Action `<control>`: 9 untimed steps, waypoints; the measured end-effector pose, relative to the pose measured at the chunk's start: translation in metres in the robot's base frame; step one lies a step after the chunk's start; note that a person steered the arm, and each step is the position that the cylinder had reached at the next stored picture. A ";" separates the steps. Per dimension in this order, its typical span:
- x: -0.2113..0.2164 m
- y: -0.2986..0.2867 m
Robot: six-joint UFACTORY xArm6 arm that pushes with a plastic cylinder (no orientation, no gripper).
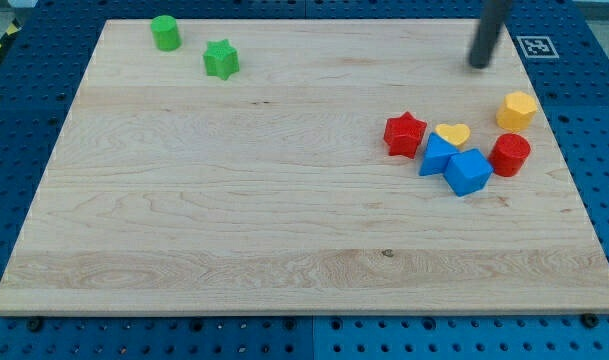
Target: Place the red circle to the bottom of the yellow hexagon
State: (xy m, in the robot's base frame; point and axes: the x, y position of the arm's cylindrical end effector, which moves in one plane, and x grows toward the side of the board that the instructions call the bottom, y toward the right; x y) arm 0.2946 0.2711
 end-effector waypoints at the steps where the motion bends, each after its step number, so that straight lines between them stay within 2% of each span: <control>1: 0.004 0.004; 3: 0.007 0.012; 4: 0.026 0.060; 5: 0.032 0.074; 6: 0.080 0.074; 7: 0.135 0.063; 9: 0.142 -0.024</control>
State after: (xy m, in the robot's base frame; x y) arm 0.4363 0.2476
